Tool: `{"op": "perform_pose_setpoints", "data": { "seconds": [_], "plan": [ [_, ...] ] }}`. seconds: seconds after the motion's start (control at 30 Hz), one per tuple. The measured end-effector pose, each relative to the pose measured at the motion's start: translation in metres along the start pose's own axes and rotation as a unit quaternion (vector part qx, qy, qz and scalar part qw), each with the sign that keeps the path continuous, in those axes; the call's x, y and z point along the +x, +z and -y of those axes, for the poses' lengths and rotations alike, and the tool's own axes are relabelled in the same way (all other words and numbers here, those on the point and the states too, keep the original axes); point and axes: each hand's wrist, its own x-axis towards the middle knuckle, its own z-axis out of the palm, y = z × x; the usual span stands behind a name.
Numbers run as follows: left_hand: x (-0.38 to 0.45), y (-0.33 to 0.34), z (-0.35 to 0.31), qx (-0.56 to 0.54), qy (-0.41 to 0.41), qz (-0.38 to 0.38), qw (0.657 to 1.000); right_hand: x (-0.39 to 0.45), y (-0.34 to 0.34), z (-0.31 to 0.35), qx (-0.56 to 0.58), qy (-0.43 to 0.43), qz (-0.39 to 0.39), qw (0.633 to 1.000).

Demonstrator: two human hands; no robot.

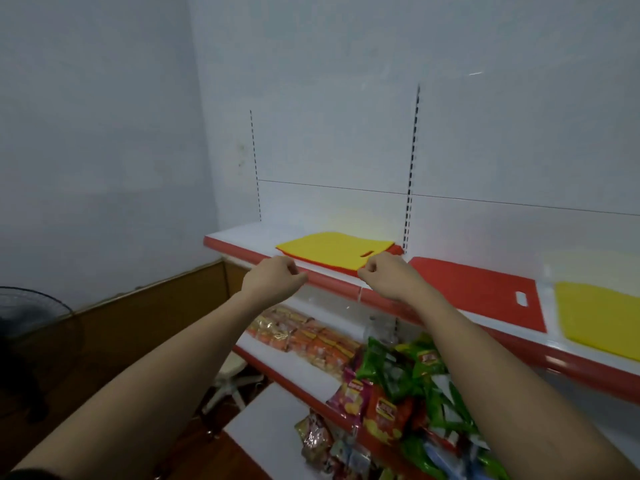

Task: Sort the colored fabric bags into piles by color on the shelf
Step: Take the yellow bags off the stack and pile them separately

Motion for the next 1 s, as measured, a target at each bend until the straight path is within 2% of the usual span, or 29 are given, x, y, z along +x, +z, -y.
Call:
{"op": "perform_pose_setpoints", "data": {
  "seconds": [0.3, 0.67, 0.8, 0.9, 1.0],
  "plan": [
    [0.027, -0.009, 0.091, -0.011, 0.003, 0.012, 1.0, 0.039, 0.051, 0.052, -0.033, 0.043, 0.02, 0.998],
    [0.144, 0.039, 0.124, -0.052, 0.038, 0.032, 0.997, 0.12, 0.092, 0.015, -0.034, 0.111, -0.008, 0.993],
    [0.198, 0.061, 0.131, -0.088, 0.038, 0.036, 0.995, 0.15, 0.097, -0.011, -0.011, 0.149, -0.082, 0.985],
    [0.232, 0.072, 0.136, -0.112, 0.03, 0.021, 0.993, 0.165, 0.097, -0.025, 0.032, 0.192, -0.163, 0.967],
    [0.263, 0.08, 0.143, -0.121, 0.021, 0.002, 0.992, 0.178, 0.102, -0.035, 0.048, 0.222, -0.212, 0.95]
  ]
}}
